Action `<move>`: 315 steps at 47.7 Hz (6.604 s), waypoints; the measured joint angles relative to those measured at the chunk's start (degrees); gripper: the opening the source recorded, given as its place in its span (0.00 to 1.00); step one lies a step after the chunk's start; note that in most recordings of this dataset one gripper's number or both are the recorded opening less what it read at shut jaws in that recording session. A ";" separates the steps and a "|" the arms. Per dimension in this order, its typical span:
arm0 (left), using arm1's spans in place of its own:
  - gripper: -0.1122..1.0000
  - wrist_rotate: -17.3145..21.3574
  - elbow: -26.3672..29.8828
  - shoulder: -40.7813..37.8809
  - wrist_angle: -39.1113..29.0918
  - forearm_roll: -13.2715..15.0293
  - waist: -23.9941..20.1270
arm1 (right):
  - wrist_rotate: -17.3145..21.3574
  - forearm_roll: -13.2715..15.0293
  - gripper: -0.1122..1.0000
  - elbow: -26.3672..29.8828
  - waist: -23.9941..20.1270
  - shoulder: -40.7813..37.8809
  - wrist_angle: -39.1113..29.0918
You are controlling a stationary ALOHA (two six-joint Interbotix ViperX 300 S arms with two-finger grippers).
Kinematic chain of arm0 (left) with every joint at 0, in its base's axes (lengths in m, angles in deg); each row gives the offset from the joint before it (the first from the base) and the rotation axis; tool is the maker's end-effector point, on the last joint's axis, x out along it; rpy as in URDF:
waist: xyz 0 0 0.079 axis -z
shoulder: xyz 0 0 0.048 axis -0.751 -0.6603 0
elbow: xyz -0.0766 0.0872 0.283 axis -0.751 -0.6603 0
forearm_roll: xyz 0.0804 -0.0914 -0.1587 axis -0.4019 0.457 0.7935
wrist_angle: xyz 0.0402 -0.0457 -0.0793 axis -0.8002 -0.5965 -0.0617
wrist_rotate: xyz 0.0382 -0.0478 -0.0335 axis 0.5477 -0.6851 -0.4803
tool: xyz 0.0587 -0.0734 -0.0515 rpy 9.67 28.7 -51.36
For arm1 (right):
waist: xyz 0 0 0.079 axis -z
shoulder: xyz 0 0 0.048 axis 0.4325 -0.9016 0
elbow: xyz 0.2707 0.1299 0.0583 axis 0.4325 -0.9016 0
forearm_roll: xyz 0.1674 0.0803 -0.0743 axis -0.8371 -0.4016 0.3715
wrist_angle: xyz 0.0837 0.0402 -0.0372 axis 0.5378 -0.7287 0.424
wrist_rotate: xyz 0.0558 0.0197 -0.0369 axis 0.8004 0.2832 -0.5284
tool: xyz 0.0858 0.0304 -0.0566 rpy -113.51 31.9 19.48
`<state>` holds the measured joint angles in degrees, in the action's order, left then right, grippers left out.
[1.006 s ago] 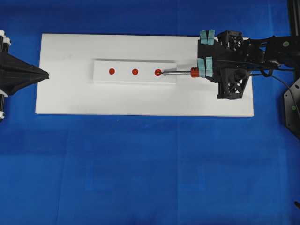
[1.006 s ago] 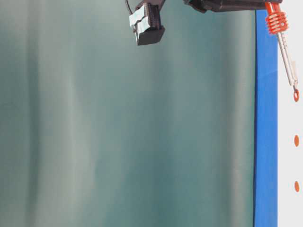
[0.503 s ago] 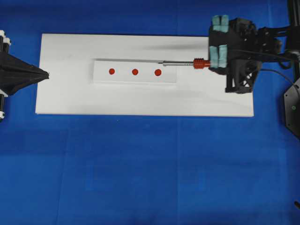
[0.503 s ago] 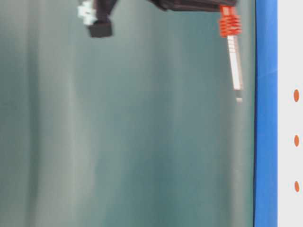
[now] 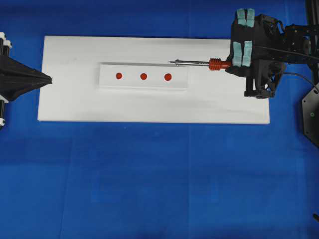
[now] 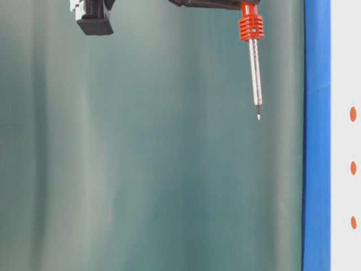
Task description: Touch the tip of the soldering iron to the mark.
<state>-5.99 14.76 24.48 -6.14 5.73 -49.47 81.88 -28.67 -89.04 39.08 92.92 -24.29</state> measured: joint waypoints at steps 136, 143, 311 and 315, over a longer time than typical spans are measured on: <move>0.10 -0.09 0.00 0.09 0.70 0.09 0.00 | 52.38 26.89 0.16 23.55 -32.78 -44.82 20.92; 0.10 -0.09 0.00 0.09 0.70 0.00 0.00 | 52.47 26.98 0.16 23.47 -32.26 -45.26 21.53; 0.10 -0.09 -0.09 0.26 0.62 0.00 0.00 | 38.23 30.59 0.87 -23.73 -13.89 36.74 22.06; 0.10 -0.09 -0.09 0.26 0.62 0.00 0.00 | 38.23 30.41 0.87 -25.84 -13.89 37.88 23.29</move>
<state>-6.08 14.67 24.74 -5.52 5.73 -49.47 120.11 1.74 -114.88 25.19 130.80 -1.00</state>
